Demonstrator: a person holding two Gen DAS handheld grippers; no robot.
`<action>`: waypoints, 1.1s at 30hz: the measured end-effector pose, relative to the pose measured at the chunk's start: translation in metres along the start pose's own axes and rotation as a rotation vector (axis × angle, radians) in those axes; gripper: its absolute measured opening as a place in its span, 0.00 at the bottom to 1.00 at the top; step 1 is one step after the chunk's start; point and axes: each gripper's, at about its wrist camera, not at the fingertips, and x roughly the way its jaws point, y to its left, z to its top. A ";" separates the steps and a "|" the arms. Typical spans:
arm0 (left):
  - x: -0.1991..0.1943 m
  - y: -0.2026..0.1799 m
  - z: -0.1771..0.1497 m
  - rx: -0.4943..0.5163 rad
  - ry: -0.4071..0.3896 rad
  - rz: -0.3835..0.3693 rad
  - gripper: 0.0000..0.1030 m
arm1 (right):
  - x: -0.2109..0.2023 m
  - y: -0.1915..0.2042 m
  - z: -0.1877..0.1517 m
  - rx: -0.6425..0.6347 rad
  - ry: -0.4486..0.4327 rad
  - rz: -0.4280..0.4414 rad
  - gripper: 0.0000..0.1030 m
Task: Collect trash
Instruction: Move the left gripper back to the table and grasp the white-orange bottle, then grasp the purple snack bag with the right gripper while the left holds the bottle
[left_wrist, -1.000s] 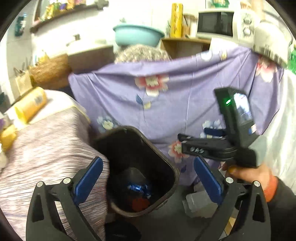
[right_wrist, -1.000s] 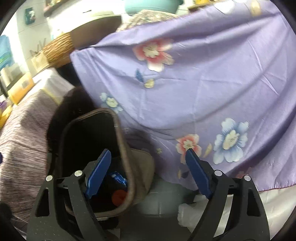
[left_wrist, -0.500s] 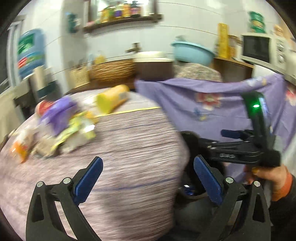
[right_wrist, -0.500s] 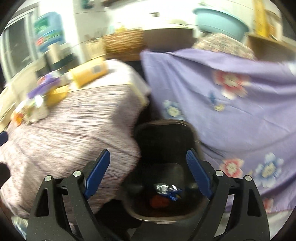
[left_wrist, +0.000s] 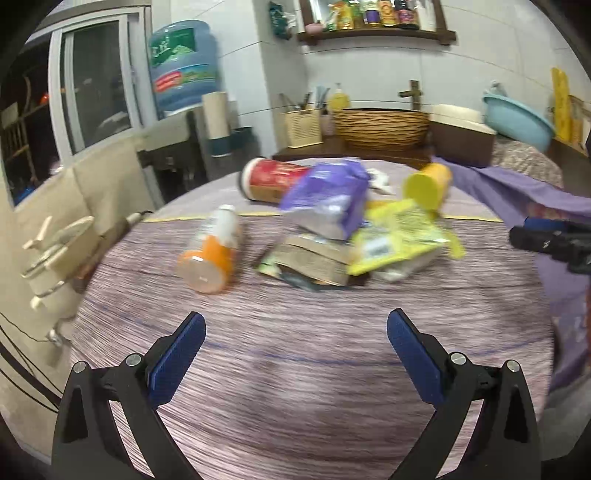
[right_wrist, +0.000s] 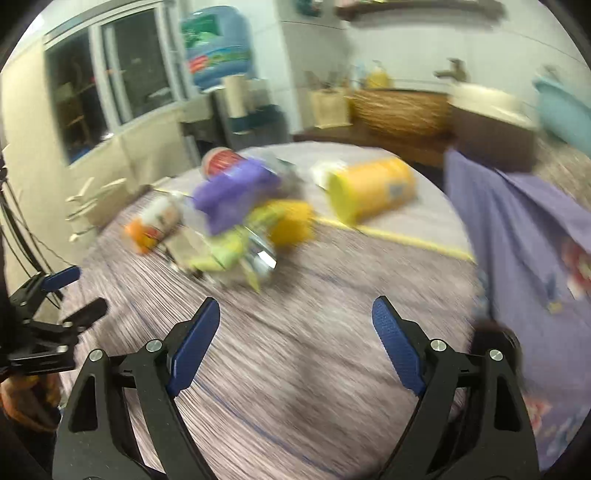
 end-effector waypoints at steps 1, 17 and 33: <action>0.005 0.011 0.004 -0.001 0.005 0.021 0.95 | 0.007 0.010 0.010 -0.009 0.001 0.023 0.82; 0.155 0.084 0.077 -0.017 0.325 -0.032 0.95 | 0.068 0.085 0.059 -0.089 0.038 0.070 0.82; 0.143 0.111 0.057 -0.138 0.283 -0.060 0.59 | 0.118 0.077 0.091 0.026 0.122 0.133 0.81</action>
